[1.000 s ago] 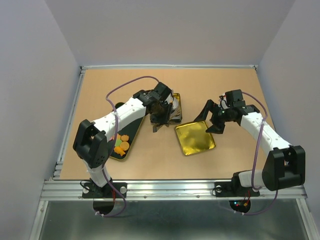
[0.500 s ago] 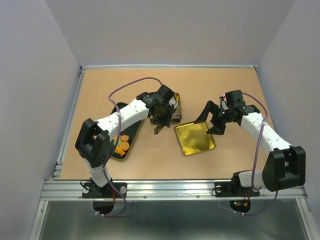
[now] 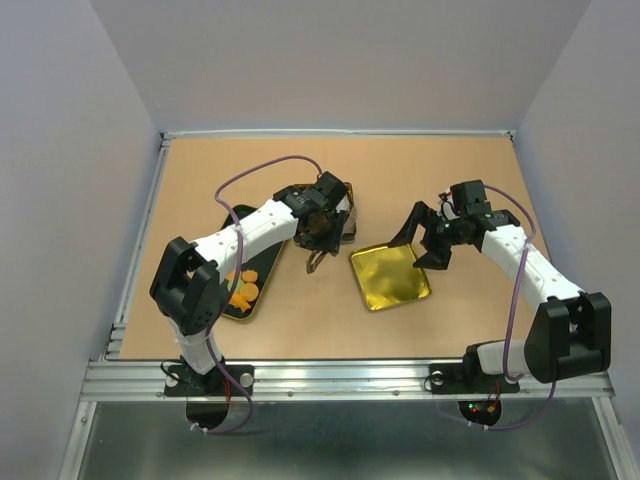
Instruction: Pack the cookies
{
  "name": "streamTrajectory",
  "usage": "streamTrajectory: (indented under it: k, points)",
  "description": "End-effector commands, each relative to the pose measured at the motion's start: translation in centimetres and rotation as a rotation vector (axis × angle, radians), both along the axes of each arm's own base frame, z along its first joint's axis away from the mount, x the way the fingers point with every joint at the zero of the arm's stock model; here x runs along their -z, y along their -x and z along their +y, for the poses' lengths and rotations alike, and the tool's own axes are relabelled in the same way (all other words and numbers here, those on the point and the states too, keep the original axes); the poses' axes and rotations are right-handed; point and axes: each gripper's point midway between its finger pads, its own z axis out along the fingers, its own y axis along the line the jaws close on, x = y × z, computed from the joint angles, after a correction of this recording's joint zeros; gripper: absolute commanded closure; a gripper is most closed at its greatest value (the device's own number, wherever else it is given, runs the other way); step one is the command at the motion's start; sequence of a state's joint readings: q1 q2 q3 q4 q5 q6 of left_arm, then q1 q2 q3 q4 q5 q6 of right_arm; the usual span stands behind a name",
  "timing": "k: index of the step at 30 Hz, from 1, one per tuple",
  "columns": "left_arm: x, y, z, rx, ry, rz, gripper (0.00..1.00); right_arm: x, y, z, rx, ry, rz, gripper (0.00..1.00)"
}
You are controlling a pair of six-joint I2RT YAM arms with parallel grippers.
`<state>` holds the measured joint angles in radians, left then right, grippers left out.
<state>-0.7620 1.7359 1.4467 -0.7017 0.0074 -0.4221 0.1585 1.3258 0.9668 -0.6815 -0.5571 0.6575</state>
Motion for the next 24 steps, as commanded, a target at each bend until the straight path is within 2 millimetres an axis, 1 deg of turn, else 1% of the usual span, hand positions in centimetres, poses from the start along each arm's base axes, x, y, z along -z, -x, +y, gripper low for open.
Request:
streamTrajectory:
  k: [1,10,17,21,22,24]
  points:
    - [-2.1,0.1,1.0,-0.033,0.007,-0.052,0.47,-0.7,0.1,0.1,-0.018,0.004,-0.03,0.0]
    - [-2.8,0.0,1.2,-0.044,0.011,-0.068,0.46,-0.6,0.3,0.1,-0.016,0.0,-0.024,0.0]
    - [-3.6,-0.2,1.1,-0.048,0.025,-0.084,0.41,-0.6,0.5,0.2,-0.016,-0.004,-0.023,0.0]
    - [-3.5,-0.3,1.3,-0.057,0.012,-0.084,0.41,-0.6,0.5,0.2,-0.016,-0.004,-0.023,0.0]
    - [-3.6,-0.3,1.4,-0.061,0.01,-0.084,0.41,-0.5,0.6,0.1,-0.015,-0.004,-0.021,0.0]
    - [-4.5,-0.5,1.5,-0.071,0.014,-0.105,0.42,-0.5,0.6,0.1,-0.014,-0.004,-0.022,0.0]
